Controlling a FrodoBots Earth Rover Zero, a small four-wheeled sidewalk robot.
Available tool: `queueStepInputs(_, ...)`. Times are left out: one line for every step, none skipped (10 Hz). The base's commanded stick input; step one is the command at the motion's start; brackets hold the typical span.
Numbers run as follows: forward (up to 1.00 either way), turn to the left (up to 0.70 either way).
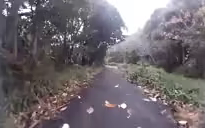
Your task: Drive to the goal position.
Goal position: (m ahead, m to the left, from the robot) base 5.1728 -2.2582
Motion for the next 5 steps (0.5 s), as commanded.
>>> queueStepInputs(0.95, -0.06)
queueStepInputs(0.96, -0.12)
queueStepInputs(0.96, -0.38)
queueStepInputs(0.96, -0.38)
queueStepInputs(0.96, -0.38)
